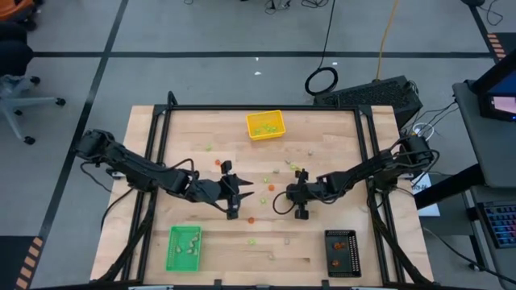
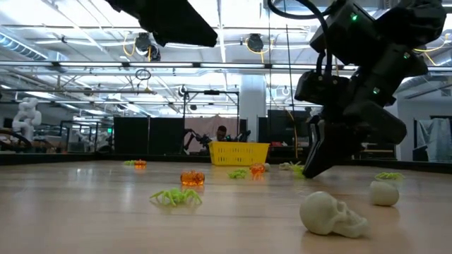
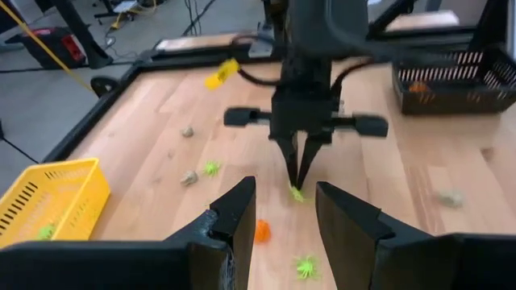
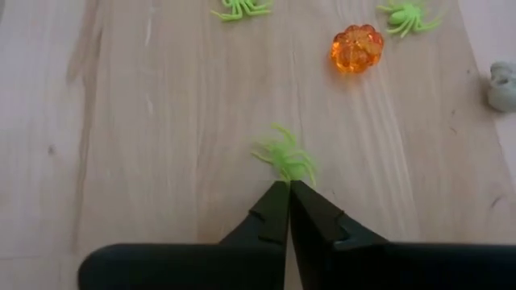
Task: Sort Halloween decoration
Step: Put the green spider toy into the yellow bin
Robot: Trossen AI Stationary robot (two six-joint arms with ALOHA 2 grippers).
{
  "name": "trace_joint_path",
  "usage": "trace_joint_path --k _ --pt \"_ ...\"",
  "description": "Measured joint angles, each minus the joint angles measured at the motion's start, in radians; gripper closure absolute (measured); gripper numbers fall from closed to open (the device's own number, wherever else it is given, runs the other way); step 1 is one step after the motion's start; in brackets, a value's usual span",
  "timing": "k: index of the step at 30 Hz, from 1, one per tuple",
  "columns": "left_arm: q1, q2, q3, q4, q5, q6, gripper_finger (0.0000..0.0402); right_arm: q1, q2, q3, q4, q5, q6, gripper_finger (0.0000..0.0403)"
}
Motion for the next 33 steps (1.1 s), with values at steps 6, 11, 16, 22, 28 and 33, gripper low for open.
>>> trace_joint_path --k 6,11,16,22,28,33 --pt "0.000 0.032 0.000 0.002 0.000 -0.026 0.0269 0.003 -0.051 -0.004 0.021 0.000 -0.039 0.0403" --pt "0.000 0.041 0.000 0.003 0.000 -0.025 0.0269 0.019 -0.123 -0.003 0.041 0.031 -0.061 0.0403" --pt "0.000 0.041 0.000 0.008 0.000 -0.015 0.0269 0.054 -0.148 -0.002 0.127 0.113 -0.066 0.0403" --pt "-0.006 0.041 0.000 0.004 0.000 0.054 0.0269 0.098 -0.118 -0.035 0.386 0.189 -0.076 0.0403" --pt "-0.013 0.041 0.000 -0.007 0.000 0.058 0.0269 0.116 -0.087 -0.096 0.668 0.270 -0.096 0.0403" --pt "-0.013 0.041 0.000 -0.014 0.000 0.024 0.0269 0.115 -0.086 -0.119 0.724 0.266 -0.149 0.0403"
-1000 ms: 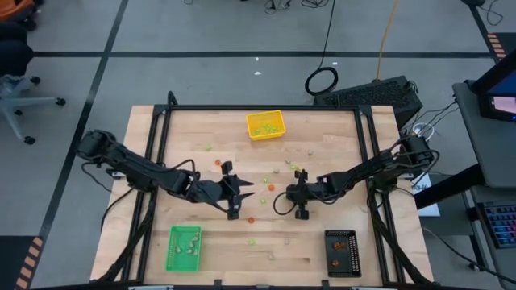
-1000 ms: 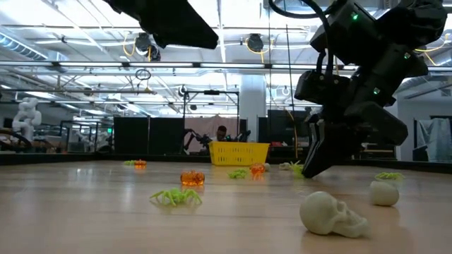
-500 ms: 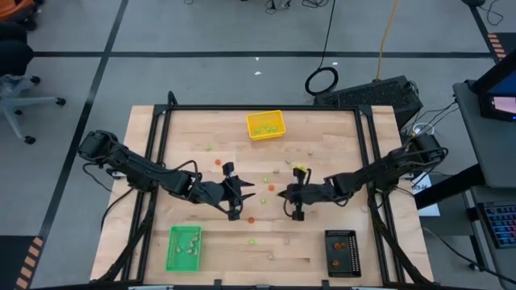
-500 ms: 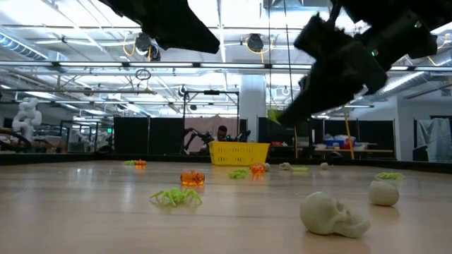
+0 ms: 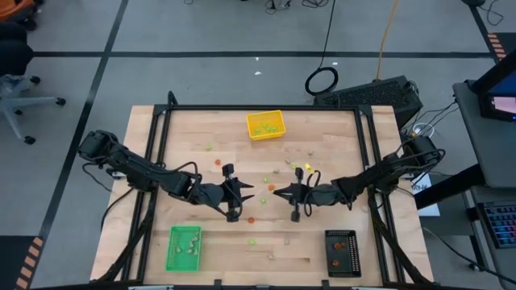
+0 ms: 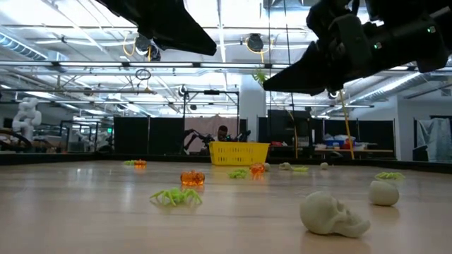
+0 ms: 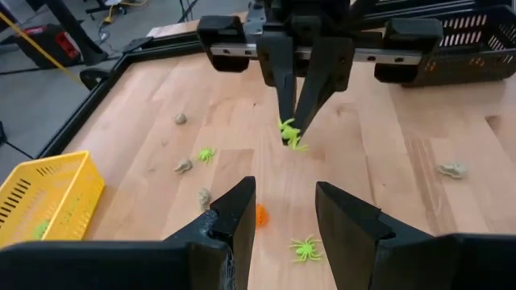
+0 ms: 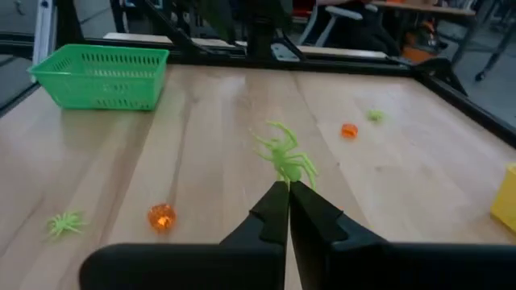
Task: Sort Halloween decoration
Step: Put the green spider toy into the yellow bin
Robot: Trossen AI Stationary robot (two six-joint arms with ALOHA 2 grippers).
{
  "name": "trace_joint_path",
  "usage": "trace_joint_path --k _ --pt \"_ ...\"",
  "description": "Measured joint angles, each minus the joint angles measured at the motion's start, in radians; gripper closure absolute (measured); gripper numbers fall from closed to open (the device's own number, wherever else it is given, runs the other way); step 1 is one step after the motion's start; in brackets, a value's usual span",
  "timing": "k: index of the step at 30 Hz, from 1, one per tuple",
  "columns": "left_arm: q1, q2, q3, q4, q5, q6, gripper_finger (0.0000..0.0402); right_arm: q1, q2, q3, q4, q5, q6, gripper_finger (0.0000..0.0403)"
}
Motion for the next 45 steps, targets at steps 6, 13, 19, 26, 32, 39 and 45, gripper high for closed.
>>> trace_joint_path --k 6,13,19,26,32,39,45 --pt "0.001 0.000 0.000 0.002 0.000 -0.019 0.0269 0.001 0.023 -0.037 0.160 -0.005 -0.027 0.0403" --pt "0.002 0.000 0.000 0.009 0.000 -0.027 0.0269 -0.002 0.074 -0.038 0.248 -0.004 -0.048 0.0403" --pt "0.002 -0.001 0.000 0.023 0.000 -0.027 0.0269 -0.002 0.085 -0.038 0.257 -0.005 -0.108 0.0403" --pt "0.003 -0.001 0.000 0.023 0.000 -0.026 0.0269 -0.002 0.085 -0.038 0.257 -0.005 -0.315 0.0403" --pt "0.003 -0.001 0.000 0.022 0.000 -0.026 0.0269 -0.002 0.085 -0.038 0.257 -0.003 -0.467 0.0403" --pt "0.003 -0.001 0.000 0.021 0.000 -0.026 0.0269 -0.002 0.085 -0.038 0.257 -0.003 -0.630 0.0403" --pt "0.003 -0.001 0.000 0.020 0.000 -0.026 0.0269 -0.002 0.085 -0.038 0.257 -0.003 -0.776 0.0403"
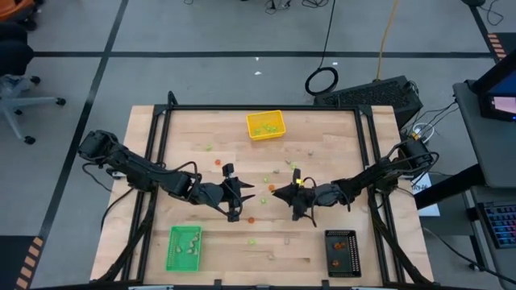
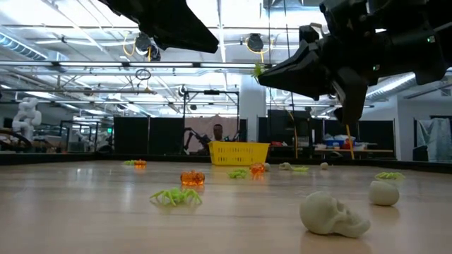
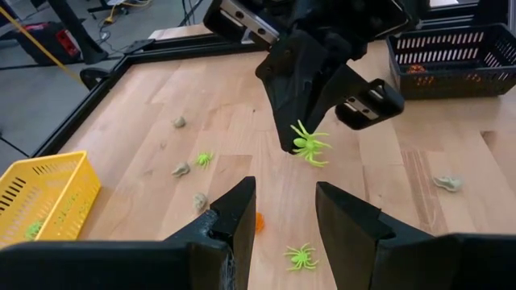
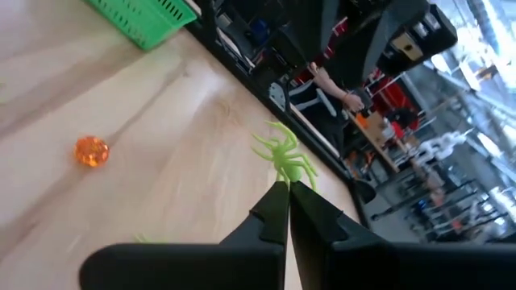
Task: Sort Halloween decoration
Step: Put the green spider toy into the yellow bin
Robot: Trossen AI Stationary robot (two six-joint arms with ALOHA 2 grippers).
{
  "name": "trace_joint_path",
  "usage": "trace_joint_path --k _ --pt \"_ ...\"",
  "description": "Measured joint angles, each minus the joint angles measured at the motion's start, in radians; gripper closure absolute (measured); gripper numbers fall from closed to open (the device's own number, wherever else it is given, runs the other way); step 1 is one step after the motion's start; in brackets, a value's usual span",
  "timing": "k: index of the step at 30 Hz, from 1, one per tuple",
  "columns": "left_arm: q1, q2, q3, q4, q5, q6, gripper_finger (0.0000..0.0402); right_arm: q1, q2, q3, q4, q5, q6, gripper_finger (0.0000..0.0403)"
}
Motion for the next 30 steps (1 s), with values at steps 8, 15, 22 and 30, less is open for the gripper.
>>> trace_joint_path --k 8,15,22,30 --pt "0.000 0.000 0.000 0.000 0.000 0.000 0.0269 0.000 0.000 0.000 0.000 0.000 -0.033 0.0403" --pt "0.000 0.000 0.000 0.000 0.000 0.000 0.0269 0.000 0.000 0.001 0.000 0.000 -0.009 0.0403" --pt "0.000 0.000 0.000 0.000 0.000 0.000 0.0269 0.000 0.000 0.001 -0.001 0.000 0.117 0.0403" --pt "0.000 0.000 0.000 0.000 0.000 0.000 0.0269 -0.001 0.000 0.001 -0.001 -0.002 0.437 0.0403"
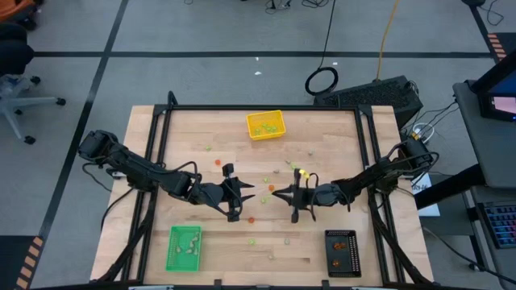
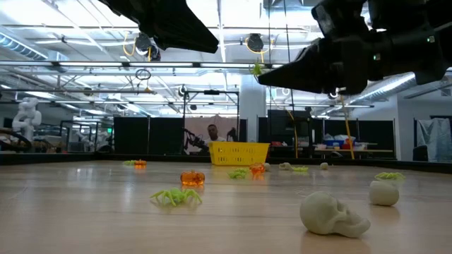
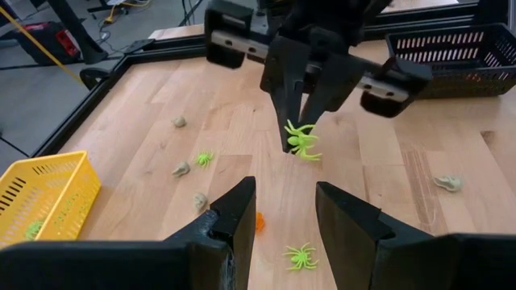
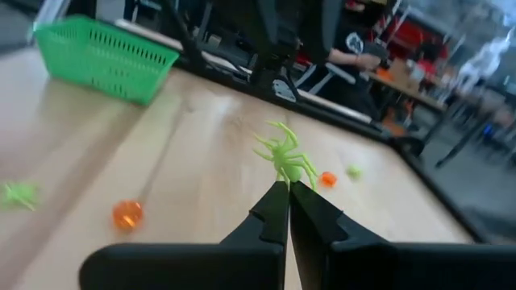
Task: Sort Halloween decoration
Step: Put the green spider toy into the yellow bin
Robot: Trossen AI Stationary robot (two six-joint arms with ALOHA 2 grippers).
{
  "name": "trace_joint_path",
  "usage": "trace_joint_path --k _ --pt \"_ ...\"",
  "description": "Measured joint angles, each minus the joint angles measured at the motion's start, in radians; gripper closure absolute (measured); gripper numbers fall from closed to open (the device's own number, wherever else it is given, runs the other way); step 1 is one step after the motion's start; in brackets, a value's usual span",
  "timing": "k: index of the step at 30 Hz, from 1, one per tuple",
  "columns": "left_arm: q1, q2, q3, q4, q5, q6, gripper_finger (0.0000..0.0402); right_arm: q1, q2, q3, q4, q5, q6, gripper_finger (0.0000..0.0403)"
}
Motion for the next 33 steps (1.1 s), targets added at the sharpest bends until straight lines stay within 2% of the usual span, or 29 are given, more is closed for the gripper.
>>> trace_joint_path --k 11,19,26,33 --pt "0.000 0.000 0.000 0.000 0.000 -0.025 0.0269 0.000 0.000 0.000 -0.044 -0.001 0.409 0.0403" --pt "-0.002 0.000 0.000 0.000 0.000 -0.027 0.0269 0.000 0.000 0.000 -0.045 -0.002 0.623 0.0403" --pt "-0.002 0.000 0.000 -0.008 0.000 -0.020 0.0269 -0.024 0.000 0.000 -0.045 -0.002 0.664 0.0403" --pt "-0.002 0.000 -0.001 -0.036 0.000 0.007 0.0269 -0.159 -0.002 0.020 -0.053 -0.006 0.585 0.0403"
